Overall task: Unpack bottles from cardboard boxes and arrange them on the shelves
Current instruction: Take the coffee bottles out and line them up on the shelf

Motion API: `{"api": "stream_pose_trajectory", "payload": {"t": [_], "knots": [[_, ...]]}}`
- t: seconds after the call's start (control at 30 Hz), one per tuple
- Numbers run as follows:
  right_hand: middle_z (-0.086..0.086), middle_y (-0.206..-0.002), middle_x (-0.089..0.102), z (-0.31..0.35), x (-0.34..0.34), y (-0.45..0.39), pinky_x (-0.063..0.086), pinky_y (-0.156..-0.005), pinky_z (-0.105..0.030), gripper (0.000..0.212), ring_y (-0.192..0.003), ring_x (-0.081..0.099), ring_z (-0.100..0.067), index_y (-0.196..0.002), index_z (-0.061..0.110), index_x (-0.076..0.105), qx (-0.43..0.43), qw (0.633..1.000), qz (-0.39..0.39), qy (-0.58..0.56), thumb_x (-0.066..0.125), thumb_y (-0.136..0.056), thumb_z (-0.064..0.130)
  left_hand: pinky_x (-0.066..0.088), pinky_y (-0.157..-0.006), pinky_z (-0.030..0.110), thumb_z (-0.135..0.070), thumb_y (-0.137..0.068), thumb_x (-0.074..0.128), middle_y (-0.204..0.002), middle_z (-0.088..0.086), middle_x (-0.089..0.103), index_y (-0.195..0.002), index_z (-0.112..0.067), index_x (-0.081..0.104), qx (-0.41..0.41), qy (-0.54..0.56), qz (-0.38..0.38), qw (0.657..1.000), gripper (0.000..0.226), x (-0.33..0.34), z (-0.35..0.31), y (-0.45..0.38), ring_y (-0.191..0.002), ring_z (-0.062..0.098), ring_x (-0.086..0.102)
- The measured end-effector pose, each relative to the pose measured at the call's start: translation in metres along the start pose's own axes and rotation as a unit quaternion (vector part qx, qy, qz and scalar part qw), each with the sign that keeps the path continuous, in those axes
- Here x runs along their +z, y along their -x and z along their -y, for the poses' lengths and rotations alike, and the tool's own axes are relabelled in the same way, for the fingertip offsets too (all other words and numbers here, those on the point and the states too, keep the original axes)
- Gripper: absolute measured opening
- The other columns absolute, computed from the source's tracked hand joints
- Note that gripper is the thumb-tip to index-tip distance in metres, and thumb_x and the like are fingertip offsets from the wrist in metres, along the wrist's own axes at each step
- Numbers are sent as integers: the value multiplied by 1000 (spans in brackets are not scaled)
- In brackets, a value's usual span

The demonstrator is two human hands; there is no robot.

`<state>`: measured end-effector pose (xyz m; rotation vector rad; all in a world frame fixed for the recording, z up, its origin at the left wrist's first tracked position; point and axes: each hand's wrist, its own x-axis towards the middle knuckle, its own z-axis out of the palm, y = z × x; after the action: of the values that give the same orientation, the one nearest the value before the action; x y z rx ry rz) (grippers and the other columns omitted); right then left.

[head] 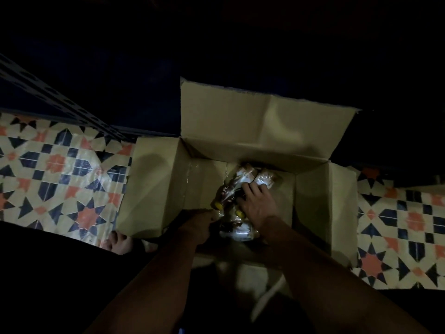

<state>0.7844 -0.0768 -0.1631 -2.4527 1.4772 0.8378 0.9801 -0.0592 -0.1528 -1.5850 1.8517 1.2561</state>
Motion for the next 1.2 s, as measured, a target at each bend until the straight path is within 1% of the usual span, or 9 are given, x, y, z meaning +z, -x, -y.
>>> {"api": "stream_pose_trajectory", "payload": {"t": [0.17, 0.27, 0.37, 0.47, 0.57, 0.67, 0.73, 0.97, 1.2], "knots": [[-15, -163, 20, -18, 6, 20, 22, -117, -59, 79, -148, 22, -40, -157, 24, 26, -24, 1000, -7, 1, 69, -90, 30, 37, -102, 27, -34, -100, 61, -142, -2, 58, -137, -27, 58, -19, 45, 49, 998, 38, 0, 4, 2, -127, 21, 54], [-12, -153, 46, -30, 7, 36, 42, -102, -63, 80, -135, 47, -41, -150, 25, 47, 35, 998, -7, -53, 78, -77, 35, 46, -100, 30, -52, -88, 73, -130, -5, 63, -129, -29, 63, -50, 144, 54, 987, 48, -5, 6, 1, -117, 20, 61], [-13, -158, 38, -35, 20, 50, 37, -104, -68, 74, -141, 36, -44, -155, 22, 38, 72, 975, -73, -199, 56, -83, 30, 54, -102, 47, -32, -78, 86, -118, 11, 72, -107, -20, 70, -94, 401, 38, 910, 35, -3, -3, -5, -108, 30, 70], [-11, -163, 19, -23, 23, 57, 28, -119, -58, 72, -149, 20, -38, -155, 17, 30, 187, 880, -146, -412, 55, -88, 13, 56, -92, 41, -20, -94, 72, -117, 18, 72, -115, -7, 68, -108, 500, 12, 859, 25, 0, -13, -10, -101, 30, 69], [-14, -157, 24, -10, 9, 48, 37, -118, -37, 60, -139, 36, -22, -146, 11, 35, 302, 721, -273, -561, 51, -89, 3, 60, -81, 33, -20, -94, 71, -117, 17, 73, -114, -8, 69, -116, 559, -6, 821, 24, 4, -20, -13, -104, 32, 71], [-14, -145, 36, -13, -15, 34, 34, -90, 3, 54, -119, 44, -13, -137, 5, 42, 361, 599, -307, -645, 67, -90, 0, 61, -85, 33, -9, -90, 74, -115, 18, 73, -118, 1, 68, -133, 616, -27, 776, 30, 6, -26, -14, -107, 33, 71], [-13, -139, 39, -18, -22, 27, 31, -74, 9, 52, -111, 47, -16, -132, 6, 47, 392, 559, -312, -661, 75, -90, 16, 59, -91, 37, -6, -86, 78, -116, 18, 73, -118, 1, 68, -135, 635, -39, 759, 34, 9, -29, -15, -109, 32, 70], [-8, -123, 48, -26, -22, 40, 36, -74, 0, 45, -101, 53, -16, -117, 10, 56, 397, 586, -294, -642, 76, -79, -5, 58, -86, 41, -14, -87, 78, -108, 7, 76, -111, -10, 71, -63, 594, -122, 793, 25, 9, -47, -3, -104, 25, 71], [7, -110, 57, -27, -9, 65, 51, -66, -16, 50, -96, 61, -5, -133, 19, 42, 375, 506, -198, -752, 67, -92, 3, 53, -66, 11, -17, -100, 61, -116, -5, 68, -130, -11, 59, 39, 583, -129, 801, 31, -20, -70, 17, -97, -5, 69]]}}
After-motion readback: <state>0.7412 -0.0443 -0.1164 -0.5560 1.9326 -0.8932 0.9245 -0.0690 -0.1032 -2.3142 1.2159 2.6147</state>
